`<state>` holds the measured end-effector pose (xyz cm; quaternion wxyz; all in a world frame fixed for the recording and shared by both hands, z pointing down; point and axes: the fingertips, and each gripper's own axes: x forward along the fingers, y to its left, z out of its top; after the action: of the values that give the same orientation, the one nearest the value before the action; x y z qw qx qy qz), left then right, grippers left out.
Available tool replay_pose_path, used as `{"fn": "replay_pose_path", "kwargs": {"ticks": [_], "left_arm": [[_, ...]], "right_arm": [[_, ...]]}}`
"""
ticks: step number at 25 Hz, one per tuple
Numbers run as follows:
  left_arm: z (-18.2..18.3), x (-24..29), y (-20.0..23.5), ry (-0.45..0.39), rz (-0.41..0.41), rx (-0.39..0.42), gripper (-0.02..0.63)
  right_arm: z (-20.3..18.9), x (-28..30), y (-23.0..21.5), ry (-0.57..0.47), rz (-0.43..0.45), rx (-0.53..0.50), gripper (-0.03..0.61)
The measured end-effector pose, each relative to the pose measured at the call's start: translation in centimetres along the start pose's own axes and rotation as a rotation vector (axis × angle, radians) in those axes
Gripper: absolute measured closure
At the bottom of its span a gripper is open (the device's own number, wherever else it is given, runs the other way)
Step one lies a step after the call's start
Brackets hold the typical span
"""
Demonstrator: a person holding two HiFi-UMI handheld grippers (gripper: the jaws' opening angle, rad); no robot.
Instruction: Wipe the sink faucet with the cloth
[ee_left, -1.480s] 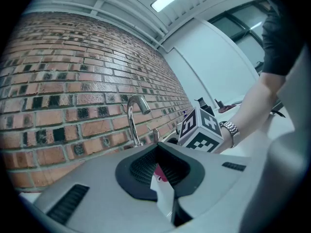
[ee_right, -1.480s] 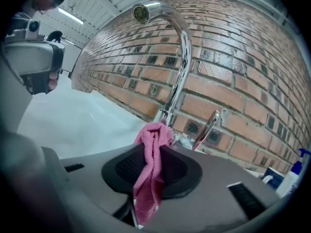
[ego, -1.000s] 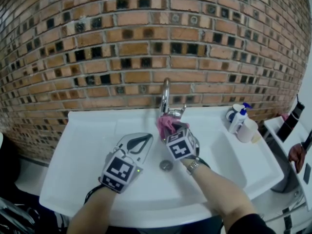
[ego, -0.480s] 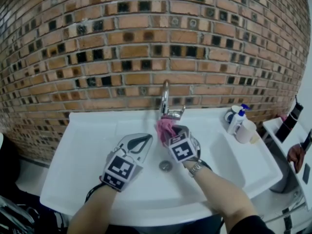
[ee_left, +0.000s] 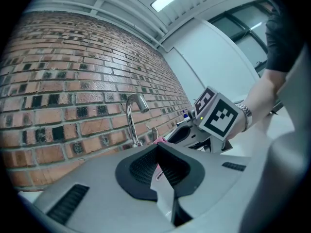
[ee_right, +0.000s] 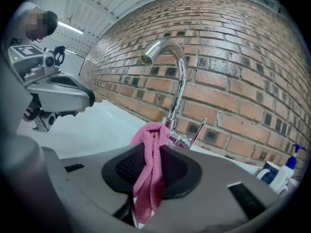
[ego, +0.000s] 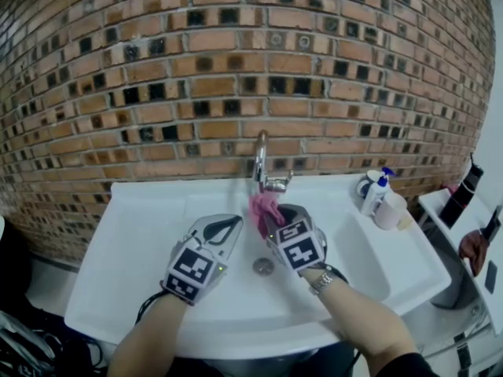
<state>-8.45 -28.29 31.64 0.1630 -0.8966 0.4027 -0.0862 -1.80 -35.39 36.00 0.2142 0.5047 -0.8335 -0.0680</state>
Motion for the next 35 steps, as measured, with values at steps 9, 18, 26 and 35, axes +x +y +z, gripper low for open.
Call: {"fn": "replay_pose_path", "kwargs": {"ticks": [9,18,26,35], "left_arm": [[0.9,-0.2,-0.6,-0.026,-0.008,0.027,0.606],[2.6,-0.5,-1.6,-0.021,0.007,0.051,0.606],[2.8,-2.1,-3.6,0.002,0.01,-0.073,0.606],[0.9,-3.3,-5.5,-0.008,0.039,-0.098,0.606]], "right_arm": [[1.2,-3.9,1.1,-0.057,0.028,0.04,0.486],[2.0,-8.3,1.5,-0.141,0.05,0.119,0.486],[1.8,-10.6,1.8,-0.217,0.05,0.154,0.486],[0.4,-11.8,3.4,-0.262,0.08,0.174,0.488]]}}
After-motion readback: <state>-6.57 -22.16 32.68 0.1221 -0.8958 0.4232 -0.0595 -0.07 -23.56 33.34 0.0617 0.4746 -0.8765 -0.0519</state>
